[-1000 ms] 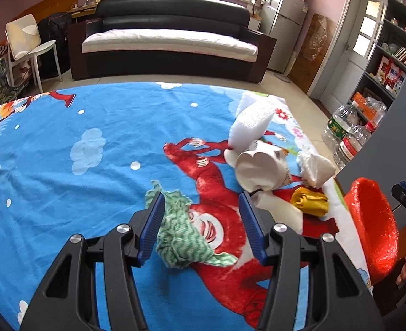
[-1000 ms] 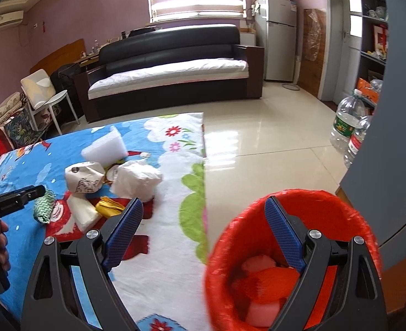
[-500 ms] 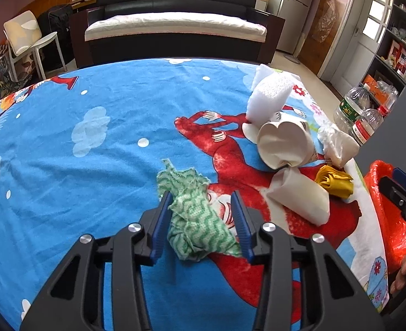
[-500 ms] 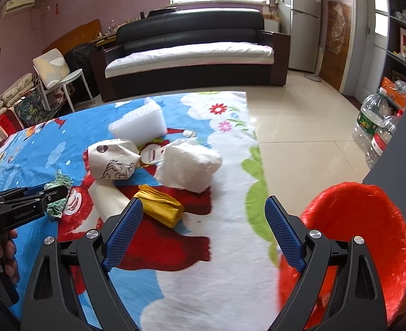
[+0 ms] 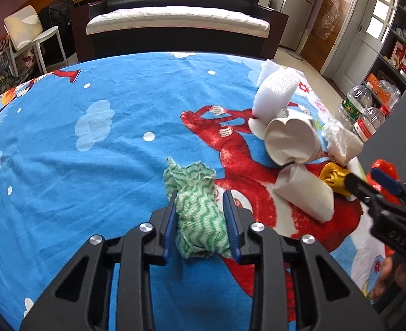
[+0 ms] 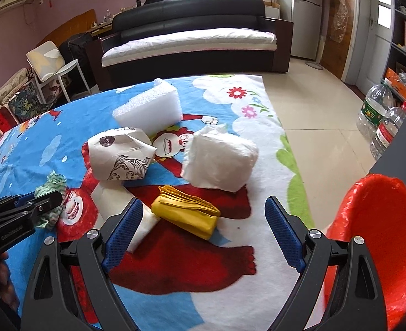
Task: Collect trash
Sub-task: 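Grasp the green-white striped cloth with the left tool while the right tool grasps the yellow packet, then carry the striped cloth and yellow packet over the red bin and open both tools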
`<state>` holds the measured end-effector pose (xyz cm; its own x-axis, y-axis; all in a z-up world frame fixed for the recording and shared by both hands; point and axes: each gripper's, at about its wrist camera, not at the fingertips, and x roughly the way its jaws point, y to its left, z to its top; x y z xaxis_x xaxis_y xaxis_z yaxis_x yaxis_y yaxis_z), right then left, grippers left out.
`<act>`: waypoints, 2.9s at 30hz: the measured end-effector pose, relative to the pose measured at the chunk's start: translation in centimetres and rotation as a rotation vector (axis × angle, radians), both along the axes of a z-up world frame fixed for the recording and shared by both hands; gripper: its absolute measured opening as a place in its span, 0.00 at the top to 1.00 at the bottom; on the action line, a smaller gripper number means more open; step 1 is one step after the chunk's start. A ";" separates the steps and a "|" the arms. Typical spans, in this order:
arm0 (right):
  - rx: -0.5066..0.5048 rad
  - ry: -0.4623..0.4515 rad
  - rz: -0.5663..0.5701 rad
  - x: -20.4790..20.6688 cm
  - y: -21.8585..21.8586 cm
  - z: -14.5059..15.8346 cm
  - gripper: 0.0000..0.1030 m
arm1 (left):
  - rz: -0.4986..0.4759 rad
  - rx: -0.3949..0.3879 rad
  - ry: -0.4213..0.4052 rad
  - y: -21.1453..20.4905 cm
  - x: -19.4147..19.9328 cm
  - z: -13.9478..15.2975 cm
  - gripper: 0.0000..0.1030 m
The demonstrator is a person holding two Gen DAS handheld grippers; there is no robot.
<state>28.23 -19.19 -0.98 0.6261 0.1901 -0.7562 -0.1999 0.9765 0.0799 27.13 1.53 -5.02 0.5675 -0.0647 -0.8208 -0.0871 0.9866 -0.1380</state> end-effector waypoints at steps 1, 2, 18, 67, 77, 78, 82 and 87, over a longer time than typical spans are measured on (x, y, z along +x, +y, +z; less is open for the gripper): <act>-0.001 0.004 -0.004 0.2 0.1 -0.1 0.18 | -0.001 -0.002 -0.003 0.0 0.0 0.1 0.71; -0.001 0.008 -0.009 0.3 0.3 -0.2 0.18 | -0.002 -0.007 -0.008 -0.1 -0.1 0.3 0.71; -0.044 0.081 -0.027 1.8 1.1 -2.2 0.33 | 0.015 -0.018 -0.066 0.4 -0.6 2.3 0.71; -0.054 -0.098 -0.204 -6.4 -21.7 5.5 0.45 | -0.396 -0.065 -0.254 -21.6 -2.9 8.3 0.71; -0.062 -0.119 -0.227 -6.1 -25.6 5.1 0.45 | -0.484 -0.077 -0.212 -28.6 -2.2 7.0 0.71; -0.060 -0.119 -0.232 -6.0 -26.1 5.1 0.45 | -0.490 -0.077 -0.210 -29.1 -2.2 6.9 0.70; -0.040 -0.112 -0.247 -5.7 -27.8 4.8 0.45 | -0.506 -0.080 -0.199 -30.8 -1.8 6.6 0.70; -0.021 -0.111 -0.250 -5.7 -28.9 4.8 0.44 | -0.519 -0.094 -0.189 -32.4 -1.4 6.5 0.67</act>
